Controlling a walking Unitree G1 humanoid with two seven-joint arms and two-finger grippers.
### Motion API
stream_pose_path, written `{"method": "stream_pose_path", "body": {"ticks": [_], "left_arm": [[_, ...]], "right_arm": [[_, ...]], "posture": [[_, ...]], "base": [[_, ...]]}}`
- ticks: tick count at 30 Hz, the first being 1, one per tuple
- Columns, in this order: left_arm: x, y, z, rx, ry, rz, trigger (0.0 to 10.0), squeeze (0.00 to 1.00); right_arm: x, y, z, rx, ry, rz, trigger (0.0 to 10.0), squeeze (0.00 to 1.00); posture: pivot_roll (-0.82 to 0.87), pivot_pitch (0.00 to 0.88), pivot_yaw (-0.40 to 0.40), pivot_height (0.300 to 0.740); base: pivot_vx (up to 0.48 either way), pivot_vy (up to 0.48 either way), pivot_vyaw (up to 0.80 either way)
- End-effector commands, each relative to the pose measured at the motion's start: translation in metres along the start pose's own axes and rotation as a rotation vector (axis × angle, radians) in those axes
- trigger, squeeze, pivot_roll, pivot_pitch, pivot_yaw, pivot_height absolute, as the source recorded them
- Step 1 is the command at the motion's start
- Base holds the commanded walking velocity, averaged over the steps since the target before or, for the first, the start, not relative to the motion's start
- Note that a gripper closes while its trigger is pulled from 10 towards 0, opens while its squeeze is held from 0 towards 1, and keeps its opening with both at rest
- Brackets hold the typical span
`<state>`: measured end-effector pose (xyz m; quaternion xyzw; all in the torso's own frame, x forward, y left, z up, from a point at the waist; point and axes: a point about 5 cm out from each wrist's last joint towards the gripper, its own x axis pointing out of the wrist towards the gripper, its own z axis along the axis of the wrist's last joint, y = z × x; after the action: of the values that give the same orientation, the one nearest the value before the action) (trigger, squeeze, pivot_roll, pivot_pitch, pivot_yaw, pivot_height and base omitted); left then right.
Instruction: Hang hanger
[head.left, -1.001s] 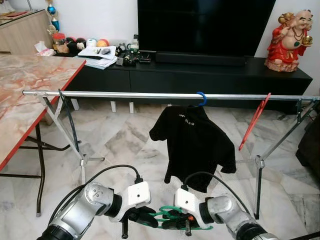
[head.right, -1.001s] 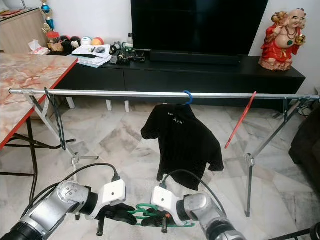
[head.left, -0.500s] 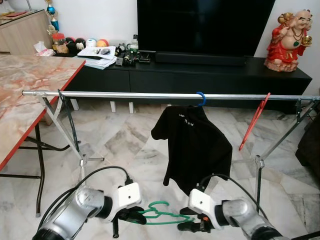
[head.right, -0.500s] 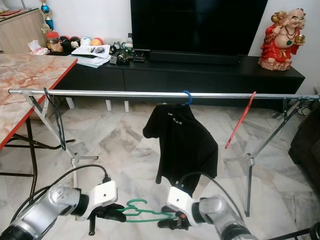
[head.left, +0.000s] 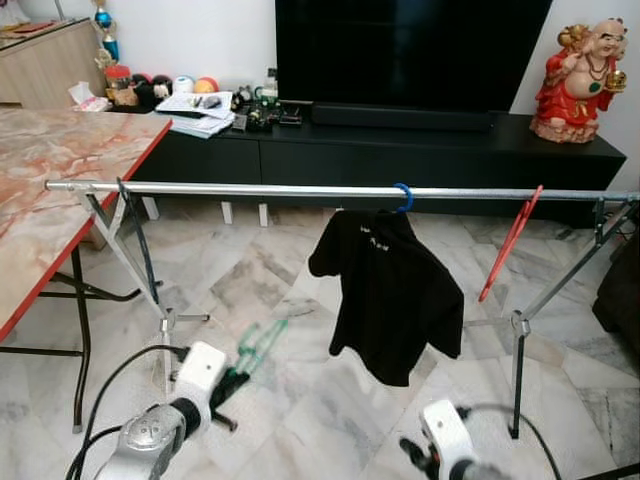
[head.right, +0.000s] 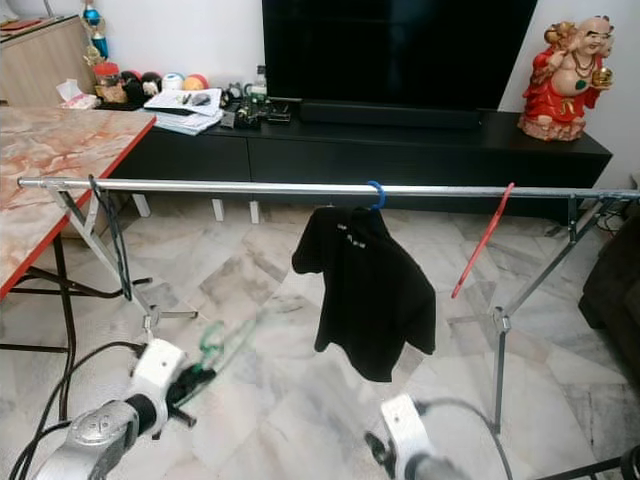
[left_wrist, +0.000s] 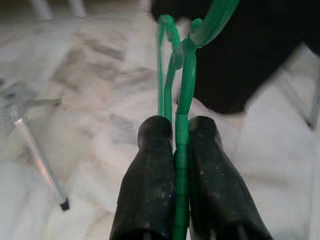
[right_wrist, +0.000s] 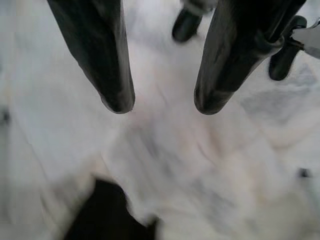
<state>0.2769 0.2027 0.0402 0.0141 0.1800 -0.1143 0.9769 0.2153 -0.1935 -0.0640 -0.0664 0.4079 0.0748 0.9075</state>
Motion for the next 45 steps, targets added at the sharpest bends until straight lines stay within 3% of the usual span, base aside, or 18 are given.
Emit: {"method": "stream_pose_path", "body": {"ticks": [1,4,9,12,15,20,33,45], "left_arm": [[-0.004,0.001,-0.01,-0.074,0.028,0.029,10.0,0.0],[-0.008,0.004,-0.007,-0.129,-0.023,0.12,10.0,0.0],[-0.008,0.008,-0.003,-0.188,-0.056,0.186,10.0,0.0],[-0.007,0.007,0.002,-0.196,-0.08,0.193,10.0,0.0],[-0.005,0.001,0.01,-0.152,-0.1,0.165,10.0,0.0],[-0.004,-0.004,0.012,-0.119,-0.1,0.152,10.0,0.0],[-0.004,-0.009,0.012,-0.092,-0.092,0.13,10.0,0.0],[-0.004,-0.009,0.014,-0.07,-0.089,0.123,10.0,0.0]], "right_arm": [[-0.002,-0.003,-0.011,0.088,0.037,-0.072,10.0,0.0],[-0.008,0.002,-0.038,0.203,0.108,-0.158,10.0,0.0],[-0.01,0.014,-0.048,0.129,0.149,-0.094,10.0,0.0],[-0.011,0.012,-0.051,0.164,0.162,-0.115,10.0,0.0],[-0.012,0.002,-0.052,0.108,0.189,-0.148,10.0,0.0],[-0.011,-0.004,-0.045,0.146,0.178,-0.151,10.0,0.0],[-0.016,0.01,-0.065,0.159,0.208,-0.114,10.0,0.0],[-0.02,-0.006,-0.067,0.163,0.205,-0.116,10.0,0.0]], "posture": [[0.12,0.015,-0.018,0.74],[0.12,0.011,-0.012,0.74],[0.12,0.002,-0.006,0.74],[0.11,0.0,0.001,0.74],[0.12,0.0,0.001,0.74],[0.12,0.008,-0.002,0.74],[0.12,0.022,-0.005,0.74],[0.13,0.02,-0.007,0.74]], "base": [[0.0,0.0,0.0],[0.0,0.0,0.0],[0.0,0.0,0.0],[0.0,0.0,0.0],[0.0,0.0,0.0],[0.147,0.0,0.0],[0.307,0.0,0.0],[0.346,0.0,0.0]]}}
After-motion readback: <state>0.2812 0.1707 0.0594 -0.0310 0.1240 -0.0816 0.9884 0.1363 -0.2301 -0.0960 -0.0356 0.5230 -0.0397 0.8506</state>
